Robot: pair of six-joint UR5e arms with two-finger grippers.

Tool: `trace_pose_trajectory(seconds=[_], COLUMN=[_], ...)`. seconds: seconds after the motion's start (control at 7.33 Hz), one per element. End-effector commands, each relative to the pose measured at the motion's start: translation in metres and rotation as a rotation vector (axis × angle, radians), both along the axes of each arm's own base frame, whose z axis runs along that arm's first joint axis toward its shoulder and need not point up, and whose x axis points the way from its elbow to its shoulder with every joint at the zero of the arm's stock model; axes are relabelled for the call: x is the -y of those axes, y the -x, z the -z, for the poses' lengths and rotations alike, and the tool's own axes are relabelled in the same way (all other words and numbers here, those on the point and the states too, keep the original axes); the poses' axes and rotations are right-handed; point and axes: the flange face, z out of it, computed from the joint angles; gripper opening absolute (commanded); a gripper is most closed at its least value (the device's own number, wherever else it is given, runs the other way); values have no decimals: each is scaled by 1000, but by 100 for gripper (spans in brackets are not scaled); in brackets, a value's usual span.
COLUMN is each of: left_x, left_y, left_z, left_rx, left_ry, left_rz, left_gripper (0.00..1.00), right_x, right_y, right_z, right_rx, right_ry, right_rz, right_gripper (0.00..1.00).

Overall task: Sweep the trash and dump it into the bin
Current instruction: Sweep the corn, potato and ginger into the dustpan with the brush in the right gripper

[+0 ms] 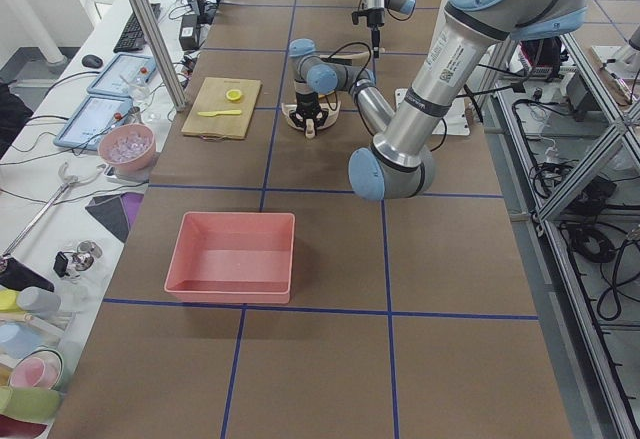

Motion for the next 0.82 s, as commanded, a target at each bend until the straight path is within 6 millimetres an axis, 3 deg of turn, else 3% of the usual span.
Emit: trace_pose_trajectory(seconds=[0.0, 0.27, 0.68], left_x=[0, 0, 0], left_y=[0, 0, 0], left_z=[1, 1, 2], left_rx=[-1, -1, -2], left_ry=[0, -1, -1], left_rz=[0, -1, 0], left_gripper=[0, 0, 0], right_x=[-4, -3, 5], right_y=[7, 18, 57], right_z=[-2, 2, 17], right_rx=[-3, 8, 36], right_ry=[-5, -11, -19], right_rz=[8, 13, 19], right_gripper=[0, 0, 0])
